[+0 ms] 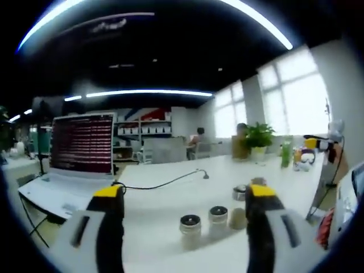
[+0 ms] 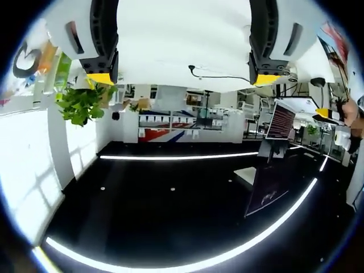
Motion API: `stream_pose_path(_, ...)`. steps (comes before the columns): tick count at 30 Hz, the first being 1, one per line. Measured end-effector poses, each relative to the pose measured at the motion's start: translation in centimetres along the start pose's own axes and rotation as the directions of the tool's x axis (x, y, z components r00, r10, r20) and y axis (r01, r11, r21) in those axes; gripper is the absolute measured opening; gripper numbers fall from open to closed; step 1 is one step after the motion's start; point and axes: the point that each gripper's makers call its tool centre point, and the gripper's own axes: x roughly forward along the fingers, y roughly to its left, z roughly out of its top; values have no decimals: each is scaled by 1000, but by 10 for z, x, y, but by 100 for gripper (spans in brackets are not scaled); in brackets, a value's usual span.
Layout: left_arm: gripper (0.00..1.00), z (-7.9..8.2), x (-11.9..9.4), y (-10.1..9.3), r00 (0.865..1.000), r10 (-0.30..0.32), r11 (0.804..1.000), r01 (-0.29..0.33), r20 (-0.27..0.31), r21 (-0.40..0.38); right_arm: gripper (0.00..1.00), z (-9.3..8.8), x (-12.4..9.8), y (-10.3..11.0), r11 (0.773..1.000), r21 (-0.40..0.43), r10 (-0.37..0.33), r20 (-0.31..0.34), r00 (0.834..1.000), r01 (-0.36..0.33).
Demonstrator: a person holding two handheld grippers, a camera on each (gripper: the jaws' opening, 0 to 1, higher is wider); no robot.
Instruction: Rotate the seasoning bottle until the label or dispensing opening points toward the visible target arrow and the bottle remains upright within the marked orientation range
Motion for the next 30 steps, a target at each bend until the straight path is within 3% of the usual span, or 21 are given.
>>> stream_pose_path(4, 97, 4, -1, -5, 1000, -16, 1000, 16, 14, 12, 99, 6, -4, 10, 999, 5, 32, 4, 999, -32)
stream_pose_path(9, 100, 4, -4, -2, 1000, 6, 1000, -6, 12, 18, 99, 20, -13, 13, 998, 45, 32, 45, 998, -34)
stream_pose_path(12, 100, 5, -7, 2, 1000, 26, 1000, -26, 12, 15, 99, 17, -19, 16, 998, 24, 56, 7, 998, -56)
stream_pose_path(15, 100, 5, -10, 2, 999, 34, 999, -34, 4, 24, 97, 22, -25, 11, 995, 69, 77, 29, 997, -79)
stream_pose_path(25, 99, 7, -16, -7, 1000, 24, 999, -24, 3, 26, 98, 12, -32, -15, 998, 61, -17, -31, 999, 19)
stream_pose_path(30, 99, 8, -20, -8, 1000, 22, 1000, -22, 10, 14, 98, 4, -26, -14, 996, 88, -3, -50, 999, 7)
